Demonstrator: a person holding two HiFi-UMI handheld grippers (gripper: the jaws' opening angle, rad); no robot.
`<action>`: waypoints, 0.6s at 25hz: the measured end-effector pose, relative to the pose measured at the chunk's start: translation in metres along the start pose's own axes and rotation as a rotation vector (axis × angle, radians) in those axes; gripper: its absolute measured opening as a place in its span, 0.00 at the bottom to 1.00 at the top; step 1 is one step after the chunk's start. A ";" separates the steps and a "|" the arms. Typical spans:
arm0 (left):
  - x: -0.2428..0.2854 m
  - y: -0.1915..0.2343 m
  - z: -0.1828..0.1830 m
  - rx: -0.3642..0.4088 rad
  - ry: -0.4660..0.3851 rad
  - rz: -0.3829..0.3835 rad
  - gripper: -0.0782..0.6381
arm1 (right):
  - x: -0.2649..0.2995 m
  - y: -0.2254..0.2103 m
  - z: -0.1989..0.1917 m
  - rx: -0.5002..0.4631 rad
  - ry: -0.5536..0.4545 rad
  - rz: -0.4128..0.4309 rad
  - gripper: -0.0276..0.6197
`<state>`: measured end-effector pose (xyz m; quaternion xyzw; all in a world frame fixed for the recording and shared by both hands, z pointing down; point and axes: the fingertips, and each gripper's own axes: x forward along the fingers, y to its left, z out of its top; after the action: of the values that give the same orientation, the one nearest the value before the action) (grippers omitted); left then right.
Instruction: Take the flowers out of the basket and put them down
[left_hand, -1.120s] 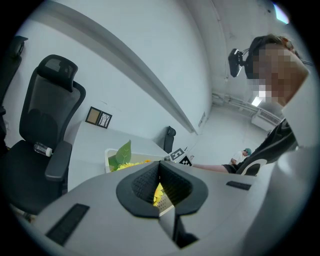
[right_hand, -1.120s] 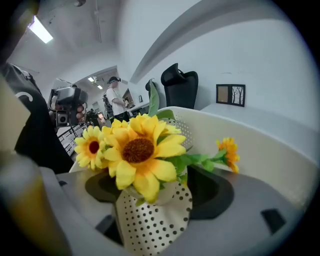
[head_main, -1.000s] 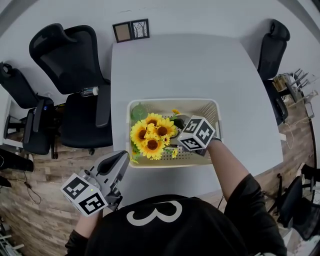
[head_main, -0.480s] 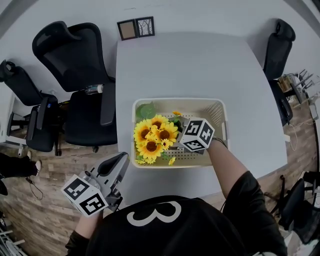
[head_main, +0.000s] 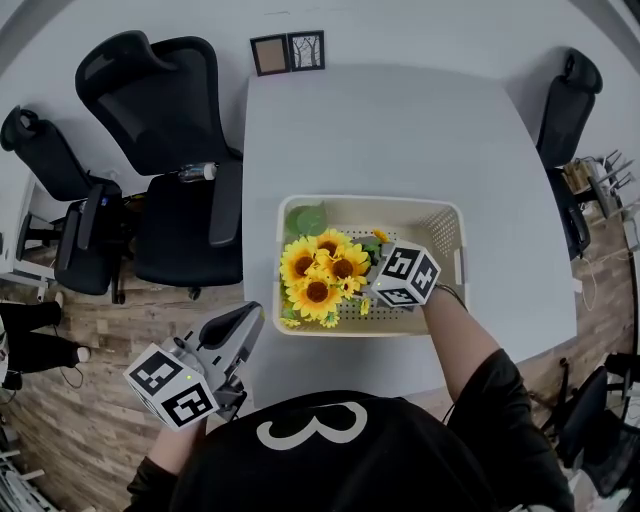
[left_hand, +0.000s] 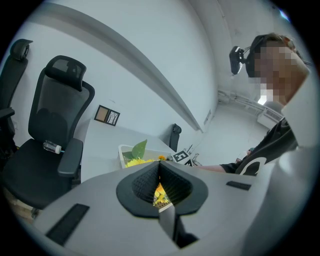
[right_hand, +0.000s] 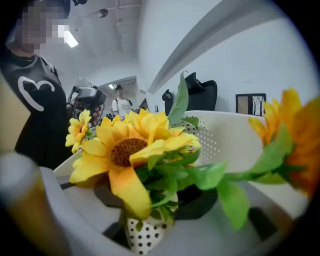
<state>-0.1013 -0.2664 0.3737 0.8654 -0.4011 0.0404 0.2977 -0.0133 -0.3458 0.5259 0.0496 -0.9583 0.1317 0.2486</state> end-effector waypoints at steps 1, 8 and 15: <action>-0.001 0.000 -0.001 0.000 0.001 -0.001 0.13 | 0.000 0.000 -0.001 -0.004 0.002 -0.007 0.38; -0.009 0.005 -0.001 0.000 0.004 0.005 0.13 | 0.000 0.002 0.001 -0.044 0.009 -0.028 0.33; -0.022 0.008 -0.004 0.001 -0.008 0.010 0.13 | 0.001 0.006 0.000 -0.058 0.017 -0.045 0.29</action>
<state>-0.1210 -0.2536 0.3743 0.8637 -0.4067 0.0387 0.2953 -0.0153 -0.3405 0.5248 0.0629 -0.9583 0.0986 0.2608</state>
